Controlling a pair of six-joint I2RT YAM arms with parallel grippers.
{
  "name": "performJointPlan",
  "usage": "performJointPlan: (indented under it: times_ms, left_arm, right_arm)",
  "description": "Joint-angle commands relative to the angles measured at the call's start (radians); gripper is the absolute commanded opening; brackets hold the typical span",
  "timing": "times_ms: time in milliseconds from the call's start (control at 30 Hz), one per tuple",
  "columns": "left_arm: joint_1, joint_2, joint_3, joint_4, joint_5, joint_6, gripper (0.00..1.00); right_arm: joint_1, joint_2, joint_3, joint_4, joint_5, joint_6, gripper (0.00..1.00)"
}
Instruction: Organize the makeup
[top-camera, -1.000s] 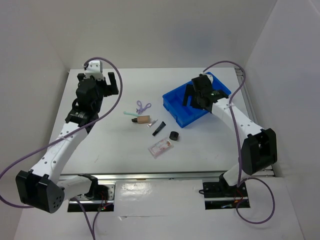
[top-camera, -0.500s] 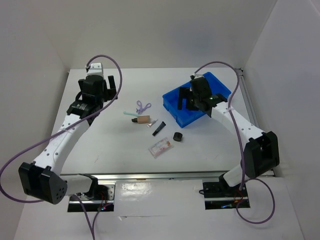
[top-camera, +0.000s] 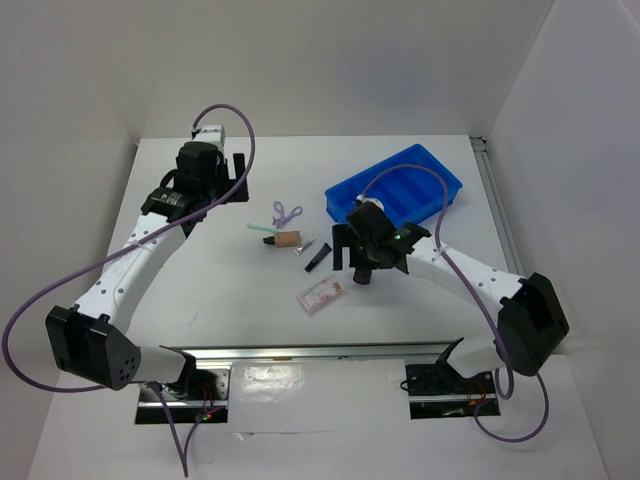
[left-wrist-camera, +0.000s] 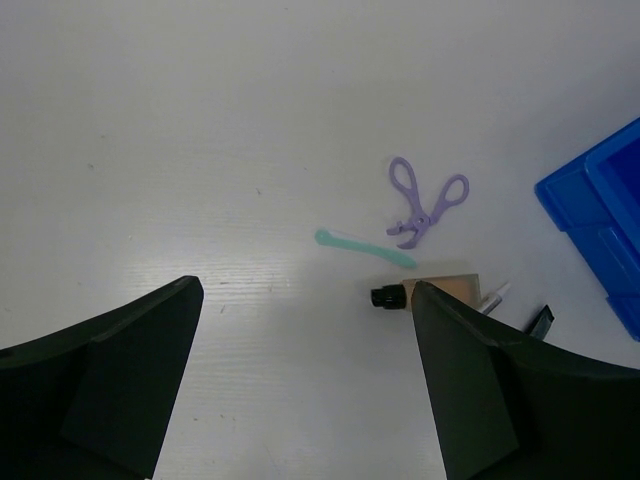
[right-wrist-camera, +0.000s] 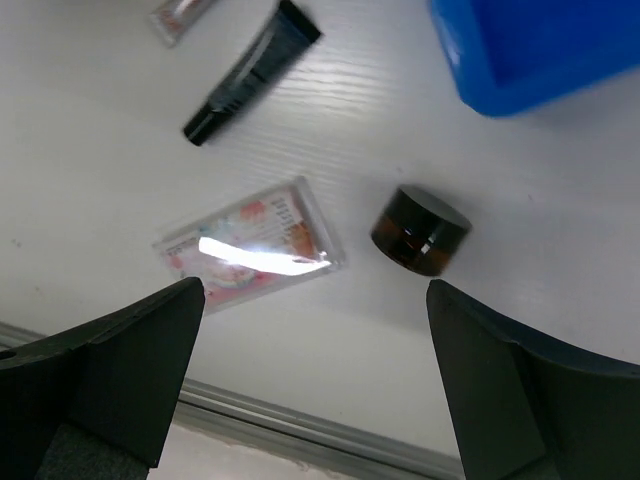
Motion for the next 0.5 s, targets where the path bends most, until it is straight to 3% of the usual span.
performJointPlan:
  times_ms: [0,467]
  left_arm:
    - [-0.004,-0.021,0.038,-0.014,0.03,-0.045,1.0]
    - [-0.004,0.012,0.047,-0.033,0.117,-0.036,1.0]
  right_arm:
    - [-0.006,-0.089,-0.04,-0.093,0.105,0.181,1.0]
    - [-0.108,-0.103,-0.186,0.035,0.053,0.281,1.0]
